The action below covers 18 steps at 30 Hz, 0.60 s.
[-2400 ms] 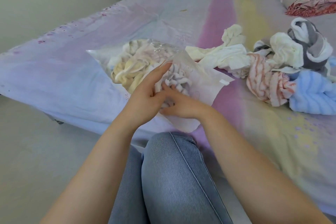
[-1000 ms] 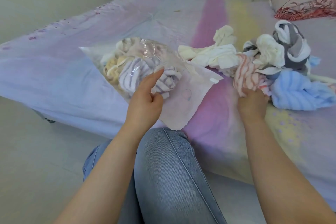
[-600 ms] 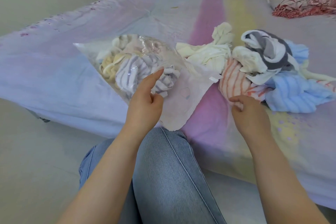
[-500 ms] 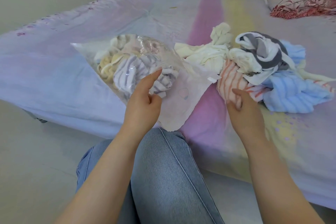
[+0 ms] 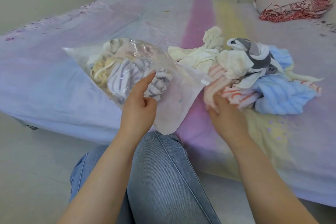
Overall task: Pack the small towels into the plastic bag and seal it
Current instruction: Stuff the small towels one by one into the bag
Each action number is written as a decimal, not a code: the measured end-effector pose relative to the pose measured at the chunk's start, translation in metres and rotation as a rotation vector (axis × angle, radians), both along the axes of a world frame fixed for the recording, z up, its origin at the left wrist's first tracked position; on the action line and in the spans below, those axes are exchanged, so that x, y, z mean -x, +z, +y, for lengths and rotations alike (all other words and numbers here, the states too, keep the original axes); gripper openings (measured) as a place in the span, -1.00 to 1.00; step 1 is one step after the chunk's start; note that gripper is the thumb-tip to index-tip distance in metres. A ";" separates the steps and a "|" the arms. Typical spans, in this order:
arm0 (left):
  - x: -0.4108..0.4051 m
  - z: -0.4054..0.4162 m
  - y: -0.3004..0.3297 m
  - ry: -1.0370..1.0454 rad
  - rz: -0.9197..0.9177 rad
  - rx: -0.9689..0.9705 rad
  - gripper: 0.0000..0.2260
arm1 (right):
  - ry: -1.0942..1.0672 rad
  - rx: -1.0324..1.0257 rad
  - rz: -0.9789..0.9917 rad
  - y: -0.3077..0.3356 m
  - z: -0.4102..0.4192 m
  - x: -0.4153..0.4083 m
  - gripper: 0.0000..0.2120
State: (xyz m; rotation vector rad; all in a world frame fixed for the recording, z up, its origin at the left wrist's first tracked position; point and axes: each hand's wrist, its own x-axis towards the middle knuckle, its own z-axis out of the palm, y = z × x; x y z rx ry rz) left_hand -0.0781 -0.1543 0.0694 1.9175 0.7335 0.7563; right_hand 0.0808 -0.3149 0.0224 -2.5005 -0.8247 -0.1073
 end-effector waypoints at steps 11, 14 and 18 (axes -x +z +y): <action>0.001 0.007 -0.011 -0.030 -0.007 0.020 -0.39 | 0.213 -0.088 0.087 -0.014 0.023 0.020 -0.71; 0.000 0.006 -0.010 -0.070 -0.018 0.001 -0.35 | 0.594 -0.427 0.353 0.018 0.030 0.051 -0.67; 0.000 0.007 -0.008 -0.096 -0.029 -0.009 -0.34 | 0.654 -0.051 0.316 0.007 0.038 0.066 -0.88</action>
